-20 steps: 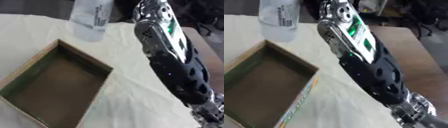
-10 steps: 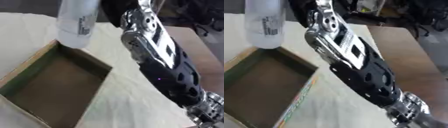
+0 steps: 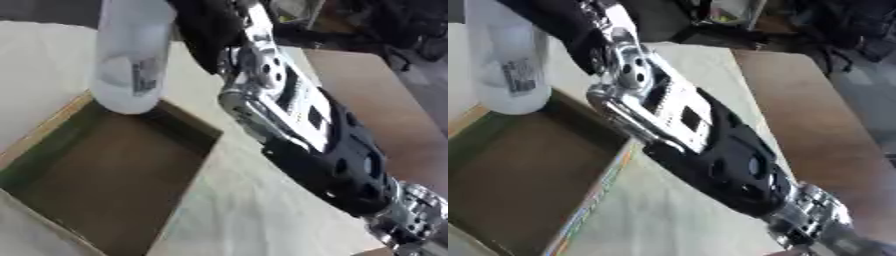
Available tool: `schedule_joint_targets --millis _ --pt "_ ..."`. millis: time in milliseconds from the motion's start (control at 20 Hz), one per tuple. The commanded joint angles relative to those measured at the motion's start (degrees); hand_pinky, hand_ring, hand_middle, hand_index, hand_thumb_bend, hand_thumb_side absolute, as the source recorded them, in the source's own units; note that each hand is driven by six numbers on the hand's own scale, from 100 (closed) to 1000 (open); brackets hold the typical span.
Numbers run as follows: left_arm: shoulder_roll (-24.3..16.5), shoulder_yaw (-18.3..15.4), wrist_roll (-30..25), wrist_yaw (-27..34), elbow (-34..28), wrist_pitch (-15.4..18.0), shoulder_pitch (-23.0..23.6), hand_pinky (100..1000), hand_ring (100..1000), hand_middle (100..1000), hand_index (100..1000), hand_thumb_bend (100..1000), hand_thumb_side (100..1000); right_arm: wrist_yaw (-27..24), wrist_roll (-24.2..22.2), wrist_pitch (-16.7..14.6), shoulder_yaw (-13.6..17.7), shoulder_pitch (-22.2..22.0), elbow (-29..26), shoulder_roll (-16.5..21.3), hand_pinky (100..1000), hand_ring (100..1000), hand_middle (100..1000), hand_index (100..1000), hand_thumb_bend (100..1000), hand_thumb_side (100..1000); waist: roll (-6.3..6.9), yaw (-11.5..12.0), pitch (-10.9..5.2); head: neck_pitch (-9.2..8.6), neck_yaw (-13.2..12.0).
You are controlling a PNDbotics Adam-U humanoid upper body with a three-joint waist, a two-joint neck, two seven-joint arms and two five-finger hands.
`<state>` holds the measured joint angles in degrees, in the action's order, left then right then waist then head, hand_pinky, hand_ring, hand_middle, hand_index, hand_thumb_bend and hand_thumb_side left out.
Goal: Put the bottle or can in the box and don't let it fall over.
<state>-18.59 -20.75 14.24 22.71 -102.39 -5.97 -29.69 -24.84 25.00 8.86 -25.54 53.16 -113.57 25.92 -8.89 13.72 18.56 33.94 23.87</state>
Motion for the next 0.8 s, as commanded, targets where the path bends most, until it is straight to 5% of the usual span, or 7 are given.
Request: schedule_joint_targets --millis 50,400,600,650,800 --pt "-1.19 -0.73 -0.70 0.05 -0.47 0.38 -0.87 1000 1000 1000 726 442 573 2.94 -2.64 -0.08 -0.96 0.28 -1.02 0.43 843 577 563 297 100 470 0.48 -0.02 -1.83 0.13 0.49" --pt "-1.14 -2.34 -0.11 0.33 -0.42 0.83 -0.68 1000 1000 1000 726 443 574 8.19 -7.28 -0.71 -3.12 -2.08 -1.02 0.05 898 754 727 463 100 470 0.31 -0.16 -1.81 0.39 1.78" --pt "-1.31 -2.87 0.54 0.41 -0.35 0.82 -0.51 1000 1000 1000 726 442 575 9.67 -9.20 -0.76 -3.74 -3.10 -1.02 0.00 952 977 916 646 100 470 0.26 -0.38 -1.89 0.73 2.17" --pt "-1.35 -2.93 0.64 0.39 -0.35 0.82 -0.49 1000 1000 1000 726 441 575 10.14 -9.71 -0.63 -3.87 -3.29 -1.02 0.06 983 1000 987 707 100 470 0.25 -0.43 -1.91 0.77 2.18" --pt "-1.52 -3.05 0.86 0.27 -0.35 0.79 -0.37 1000 1000 1000 726 441 575 11.87 -10.80 -0.17 -4.31 -4.13 -1.02 0.36 1000 1000 1000 760 100 470 0.16 -0.65 -2.04 1.13 2.09"
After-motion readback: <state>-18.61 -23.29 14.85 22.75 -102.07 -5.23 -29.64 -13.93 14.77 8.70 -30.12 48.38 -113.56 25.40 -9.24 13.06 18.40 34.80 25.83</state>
